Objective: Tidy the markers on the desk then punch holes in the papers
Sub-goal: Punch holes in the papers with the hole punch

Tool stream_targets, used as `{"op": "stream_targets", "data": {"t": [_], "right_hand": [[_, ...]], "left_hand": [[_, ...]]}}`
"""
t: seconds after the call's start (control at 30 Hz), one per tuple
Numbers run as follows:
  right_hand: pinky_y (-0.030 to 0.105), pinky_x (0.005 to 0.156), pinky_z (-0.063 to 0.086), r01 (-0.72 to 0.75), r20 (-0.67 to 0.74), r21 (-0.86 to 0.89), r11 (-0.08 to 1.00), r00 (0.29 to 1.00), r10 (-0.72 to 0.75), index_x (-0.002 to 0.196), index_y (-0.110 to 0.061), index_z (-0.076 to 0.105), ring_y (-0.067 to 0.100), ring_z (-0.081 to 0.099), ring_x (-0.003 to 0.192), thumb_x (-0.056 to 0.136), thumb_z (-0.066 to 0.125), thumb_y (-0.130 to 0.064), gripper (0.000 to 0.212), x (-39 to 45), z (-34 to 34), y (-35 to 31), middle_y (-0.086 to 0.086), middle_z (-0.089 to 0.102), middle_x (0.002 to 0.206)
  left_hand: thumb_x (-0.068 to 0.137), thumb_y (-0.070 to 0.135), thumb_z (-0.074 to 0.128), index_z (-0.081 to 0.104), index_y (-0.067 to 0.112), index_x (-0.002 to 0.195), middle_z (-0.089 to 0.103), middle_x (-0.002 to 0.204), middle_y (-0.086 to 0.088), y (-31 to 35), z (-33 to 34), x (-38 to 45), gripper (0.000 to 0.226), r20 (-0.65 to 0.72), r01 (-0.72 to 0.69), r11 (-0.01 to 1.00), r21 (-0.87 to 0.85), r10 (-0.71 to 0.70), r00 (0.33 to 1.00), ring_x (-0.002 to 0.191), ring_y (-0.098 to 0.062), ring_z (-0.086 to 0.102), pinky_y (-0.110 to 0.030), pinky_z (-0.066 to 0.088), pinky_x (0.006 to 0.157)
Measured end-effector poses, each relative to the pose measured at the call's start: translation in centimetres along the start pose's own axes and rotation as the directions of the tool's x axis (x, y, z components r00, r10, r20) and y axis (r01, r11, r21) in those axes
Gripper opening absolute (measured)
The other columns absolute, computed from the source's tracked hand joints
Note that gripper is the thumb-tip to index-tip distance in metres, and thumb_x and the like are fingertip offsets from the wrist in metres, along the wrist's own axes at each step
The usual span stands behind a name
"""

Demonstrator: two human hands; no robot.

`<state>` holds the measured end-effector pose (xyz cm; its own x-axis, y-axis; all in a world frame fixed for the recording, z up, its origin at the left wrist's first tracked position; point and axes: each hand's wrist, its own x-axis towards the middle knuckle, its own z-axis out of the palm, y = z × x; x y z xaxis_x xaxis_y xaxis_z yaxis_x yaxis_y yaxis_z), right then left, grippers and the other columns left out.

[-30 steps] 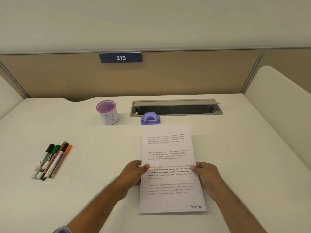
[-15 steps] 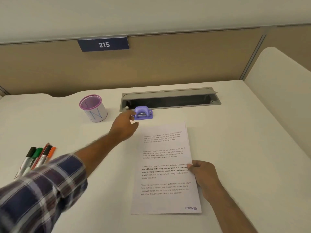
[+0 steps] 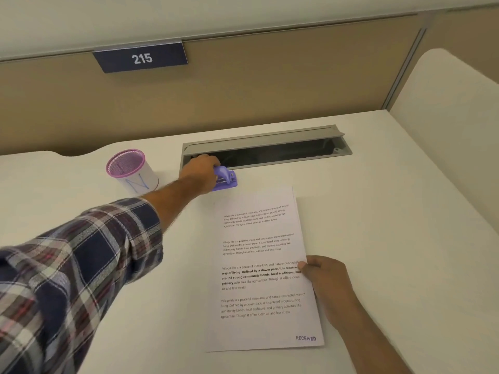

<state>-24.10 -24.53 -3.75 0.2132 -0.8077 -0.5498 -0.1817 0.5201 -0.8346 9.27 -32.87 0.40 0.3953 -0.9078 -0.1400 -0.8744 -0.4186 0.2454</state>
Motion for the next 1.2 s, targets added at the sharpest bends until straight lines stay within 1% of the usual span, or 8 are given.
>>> {"op": "stream_targets", "data": {"t": [0.23, 0.47, 0.53, 0.67, 0.77, 0.87, 1.03, 1.2], "right_hand": [[0.029, 0.062, 0.056, -0.004, 0.022, -0.003, 1.0, 1.0, 0.004, 0.094, -0.004, 0.073, 0.025, 0.074, 0.079, 0.09, 0.058, -0.003, 0.015, 0.0, -0.1, -0.2, 0.008, 0.077, 0.087], [0.015, 0.042, 0.045, 0.0, 0.022, -0.027, 1.0, 1.0, 0.001, 0.095, -0.003, 0.072, 0.019, 0.069, 0.066, 0.09, 0.059, -0.002, 0.014, -0.4, -0.1, -0.5, 0.012, 0.076, 0.089], [0.02, 0.048, 0.05, 0.0, 0.022, -0.043, 0.999, 1.0, 0.001, 0.095, -0.003, 0.072, 0.022, 0.071, 0.07, 0.09, 0.059, -0.003, 0.014, -0.5, -0.1, -0.6, 0.012, 0.076, 0.089], [0.034, 0.069, 0.058, 0.012, 0.02, -0.056, 0.998, 1.0, -0.01, 0.094, -0.004, 0.072, 0.029, 0.073, 0.083, 0.09, 0.058, -0.002, 0.014, -1.0, 0.0, -0.6, 0.011, 0.077, 0.089], [0.034, 0.069, 0.058, 0.024, 0.008, -0.063, 0.998, 1.0, -0.024, 0.093, -0.004, 0.072, 0.029, 0.073, 0.083, 0.09, 0.058, -0.002, 0.014, -2.1, 0.2, -0.6, 0.011, 0.076, 0.09], [0.034, 0.068, 0.058, 0.012, -0.001, -0.049, 0.999, 1.0, -0.012, 0.095, -0.003, 0.071, 0.032, 0.072, 0.085, 0.09, 0.058, -0.001, 0.014, -3.2, 0.3, -0.4, 0.014, 0.076, 0.091], [0.031, 0.06, 0.056, -0.001, -0.013, -0.045, 0.999, 1.0, 0.001, 0.1, -0.001, 0.07, 0.033, 0.071, 0.086, 0.09, 0.058, -0.001, 0.015, -5.2, 0.8, 0.5, 0.016, 0.075, 0.094], [0.044, 0.077, 0.057, 0.003, -0.046, -0.049, 0.999, 0.999, -0.006, 0.104, -0.001, 0.068, 0.036, 0.07, 0.089, 0.09, 0.059, -0.001, 0.016, -7.2, 1.0, 1.3, 0.018, 0.074, 0.097]], "left_hand": [[0.083, 0.02, 0.075, 0.062, 0.01, 0.118, 0.061, 0.112, -0.009, -0.4, -0.6, -0.5, 0.038, 0.11, 0.118, 0.969, -0.218, -0.096, 0.989, 0.095, -0.021, 0.058, -0.03, 0.05, 0.077], [0.08, 0.024, 0.079, 0.062, 0.013, 0.105, 0.06, 0.105, -0.007, -1.7, -1.9, -5.6, 0.032, 0.14, 0.271, 0.863, -0.426, -0.233, 0.962, 0.093, -0.022, 0.059, -0.03, 0.048, 0.068], [0.081, 0.021, 0.078, 0.064, 0.01, 0.099, 0.066, 0.102, -0.013, -2.8, -1.6, -8.1, 0.025, 0.155, 0.322, 0.797, -0.511, -0.283, 0.946, 0.09, -0.026, 0.064, -0.038, 0.055, 0.074], [0.083, 0.008, 0.074, 0.067, -0.001, 0.09, 0.071, 0.089, -0.021, -4.9, -0.4, -15.6, 0.014, 0.196, 0.382, 0.545, -0.746, -0.368, 0.909, 0.077, -0.029, 0.067, -0.05, 0.059, 0.083], [0.083, 0.004, 0.071, 0.066, -0.008, 0.091, 0.068, 0.079, -0.017, -5.6, 0.6, -21.5, 0.015, 0.216, 0.4, 0.435, -0.807, -0.413, 0.885, 0.069, -0.028, 0.065, -0.046, 0.06, 0.077], [0.084, 0.004, 0.07, 0.066, -0.008, 0.089, 0.068, 0.073, -0.013, -5.6, 1.5, -26.0, 0.014, 0.241, 0.422, 0.395, -0.816, -0.431, 0.87, 0.063, -0.025, 0.065, -0.036, 0.058, 0.066], [0.084, 0.006, 0.07, 0.066, -0.004, 0.082, 0.07, 0.068, -0.01, -5.8, 3.1, -30.0, 0.011, 0.238, 0.409, 0.342, -0.846, -0.445, 0.864, 0.06, -0.024, 0.065, -0.036, 0.056, 0.065], [0.085, 0.009, 0.07, 0.065, 0.004, 0.083, 0.071, 0.07, -0.01, -6.5, 4.3, -32.2, 0.007, 0.243, 0.41, 0.304, -0.86, -0.463, 0.852, 0.055, -0.021, 0.066, -0.032, 0.058, 0.059]]}}
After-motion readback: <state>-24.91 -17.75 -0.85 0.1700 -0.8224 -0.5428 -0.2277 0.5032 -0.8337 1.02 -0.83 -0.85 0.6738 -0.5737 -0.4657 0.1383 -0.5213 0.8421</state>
